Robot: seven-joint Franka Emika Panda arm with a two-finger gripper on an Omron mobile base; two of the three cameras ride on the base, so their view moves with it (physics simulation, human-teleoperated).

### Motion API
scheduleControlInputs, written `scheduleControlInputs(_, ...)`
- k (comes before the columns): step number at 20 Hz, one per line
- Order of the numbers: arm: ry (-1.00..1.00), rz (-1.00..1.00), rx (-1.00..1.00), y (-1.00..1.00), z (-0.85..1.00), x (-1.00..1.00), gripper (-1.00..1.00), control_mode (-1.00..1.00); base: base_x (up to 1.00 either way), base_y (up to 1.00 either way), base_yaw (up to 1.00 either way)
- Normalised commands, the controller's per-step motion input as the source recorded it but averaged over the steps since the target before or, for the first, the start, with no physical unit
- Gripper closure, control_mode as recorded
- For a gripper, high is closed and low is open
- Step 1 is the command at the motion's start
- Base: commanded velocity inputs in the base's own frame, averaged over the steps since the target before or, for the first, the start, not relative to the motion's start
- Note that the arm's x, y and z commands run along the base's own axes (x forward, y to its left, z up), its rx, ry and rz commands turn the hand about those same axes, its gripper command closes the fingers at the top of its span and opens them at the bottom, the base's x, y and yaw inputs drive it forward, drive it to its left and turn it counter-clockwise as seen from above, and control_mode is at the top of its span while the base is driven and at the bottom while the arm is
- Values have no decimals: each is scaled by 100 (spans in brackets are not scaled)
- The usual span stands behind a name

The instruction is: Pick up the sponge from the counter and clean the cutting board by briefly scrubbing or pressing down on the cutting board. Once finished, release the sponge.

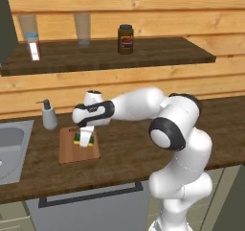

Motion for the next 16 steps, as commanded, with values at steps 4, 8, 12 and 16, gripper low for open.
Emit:
scheduleControlInputs(4,-1,1,5,44,-45,28,100,-100,0,0,0)
scheduleControlInputs(8,0,0,0,50,-2,10,100,-100,0,0,0)
scheduleControlInputs(12,0,0,5,10,-15,0,100,-100,0,0,0)
scheduleControlInputs(16,-6,0,14,0,-25,-16,100,-100,0,0,0)
